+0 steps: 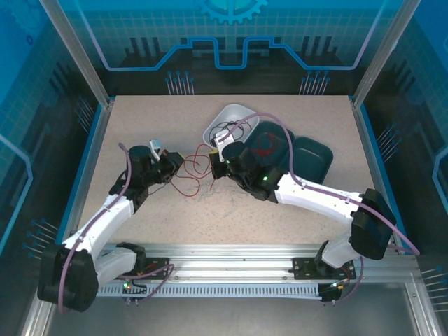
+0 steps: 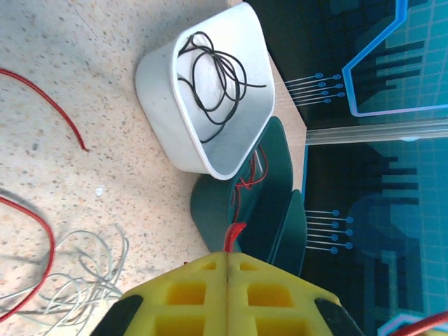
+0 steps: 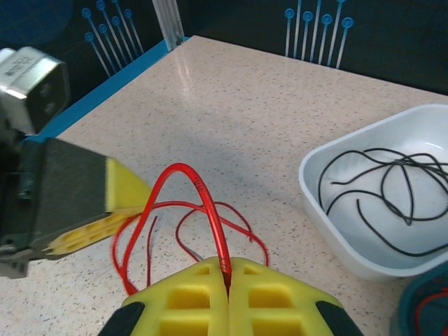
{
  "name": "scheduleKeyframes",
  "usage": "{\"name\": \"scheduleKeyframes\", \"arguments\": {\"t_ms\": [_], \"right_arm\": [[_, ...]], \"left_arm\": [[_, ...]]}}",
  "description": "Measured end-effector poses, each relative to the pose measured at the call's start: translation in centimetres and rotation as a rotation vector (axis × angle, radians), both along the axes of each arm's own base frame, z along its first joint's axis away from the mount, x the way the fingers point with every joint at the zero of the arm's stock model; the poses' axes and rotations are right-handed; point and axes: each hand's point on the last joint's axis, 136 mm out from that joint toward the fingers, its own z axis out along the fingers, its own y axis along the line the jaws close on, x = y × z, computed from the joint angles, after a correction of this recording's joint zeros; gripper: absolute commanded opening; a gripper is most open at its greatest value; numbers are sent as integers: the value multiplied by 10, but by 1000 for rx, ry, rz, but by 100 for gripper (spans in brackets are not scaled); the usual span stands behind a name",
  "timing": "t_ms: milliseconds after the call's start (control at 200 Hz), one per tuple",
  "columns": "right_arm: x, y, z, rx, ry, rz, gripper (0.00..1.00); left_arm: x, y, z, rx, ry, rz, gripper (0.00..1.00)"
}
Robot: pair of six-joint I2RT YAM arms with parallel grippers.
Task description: Untangle the cables
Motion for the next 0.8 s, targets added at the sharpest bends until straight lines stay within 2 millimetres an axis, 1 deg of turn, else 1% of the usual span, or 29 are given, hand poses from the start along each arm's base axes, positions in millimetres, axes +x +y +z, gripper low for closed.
{"name": "scheduleKeyframes", "arguments": {"t_ms": [90,195,295,385,435,485,545,595,645,760,801], "right_arm": [[4,-14,0,-8,5,-44,0],[9,-36,4,-14,9,-104,0],[13,-58,17,-10,-3,-165,0],[12,-76,32,1,-24,-205,0],[10,-86,42,12,-36,-221,0],[8,-94,52,27,-50,-233,0],[6,-103,61,35,-61,-243,0],[5,-108,68,31,-66,-248,0],[4,-112,77,25,-71,-250,0],[3,-118,106,20,-92,-252,0],[2,-121,119,24,-102,-254,0]], "left_arm": [[-7,7,-1,46,-12,13,0],[-14,15,-8,108,-4,27,2],[-21,22,-21,167,22,35,5],[-26,27,-31,205,42,36,12],[-28,27,-34,221,44,28,21],[-29,27,-36,236,40,16,38],[-29,24,-34,238,27,-5,48],[-28,22,-32,235,13,-20,61],[-28,19,-29,243,-11,-45,72],[-27,15,-24,237,-36,-68,98],[-27,14,-23,239,-42,-74,99]]}}
